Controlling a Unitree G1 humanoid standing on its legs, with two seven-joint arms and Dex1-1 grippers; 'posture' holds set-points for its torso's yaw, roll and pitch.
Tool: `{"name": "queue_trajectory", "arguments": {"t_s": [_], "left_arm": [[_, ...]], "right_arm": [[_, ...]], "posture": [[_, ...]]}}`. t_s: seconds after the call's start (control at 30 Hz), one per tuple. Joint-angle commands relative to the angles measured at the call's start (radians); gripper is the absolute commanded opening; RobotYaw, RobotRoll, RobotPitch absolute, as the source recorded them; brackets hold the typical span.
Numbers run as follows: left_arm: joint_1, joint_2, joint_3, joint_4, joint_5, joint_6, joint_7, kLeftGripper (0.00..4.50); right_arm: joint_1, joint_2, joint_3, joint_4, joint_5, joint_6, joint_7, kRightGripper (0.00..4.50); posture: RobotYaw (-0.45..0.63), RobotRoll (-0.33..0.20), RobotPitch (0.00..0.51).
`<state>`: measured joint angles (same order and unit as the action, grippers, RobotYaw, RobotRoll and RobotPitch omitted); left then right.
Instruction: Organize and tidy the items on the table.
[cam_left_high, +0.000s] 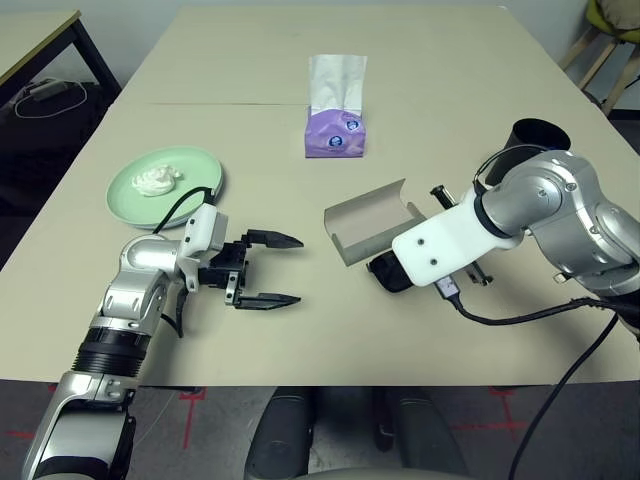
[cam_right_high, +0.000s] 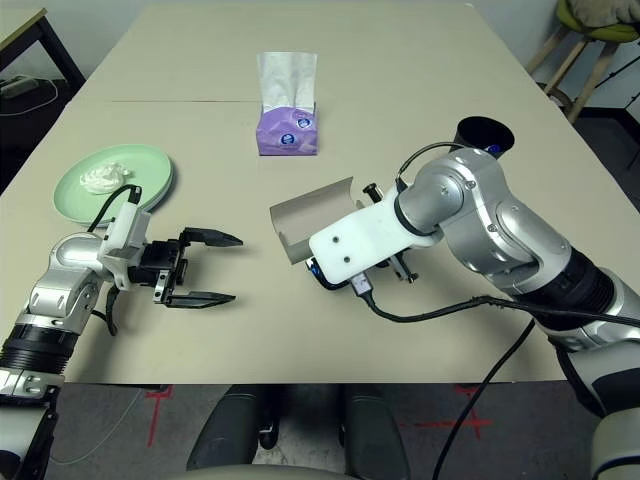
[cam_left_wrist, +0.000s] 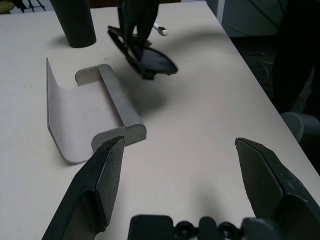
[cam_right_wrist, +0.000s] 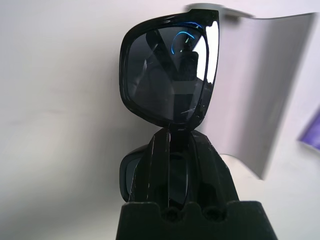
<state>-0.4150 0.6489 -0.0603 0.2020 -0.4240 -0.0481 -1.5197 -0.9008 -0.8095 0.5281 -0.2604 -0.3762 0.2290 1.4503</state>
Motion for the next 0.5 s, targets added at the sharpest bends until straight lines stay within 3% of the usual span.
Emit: {"name": "queue_trajectory", "arguments": {"t_s": [0.03, 0.5], "left_arm": [[0.006, 0.009, -0.006, -0.013, 0.013, 0.007, 0.006, 4.50], [-0.002, 0.013, 0.019, -0.021, 0.012, 0.036, 0.089, 4.50]], "right_arm": [[-0.003, 0.021, 0.006, 0.059, -0.044, -0.058, -0.057, 0.41], [-0.033, 0.156, 0.012, 0.211, -0.175, -0.108, -0.171, 0.41]], "posture": [[0.12, 0.000, 0.163], [0.11, 0.000, 0.171]]}}
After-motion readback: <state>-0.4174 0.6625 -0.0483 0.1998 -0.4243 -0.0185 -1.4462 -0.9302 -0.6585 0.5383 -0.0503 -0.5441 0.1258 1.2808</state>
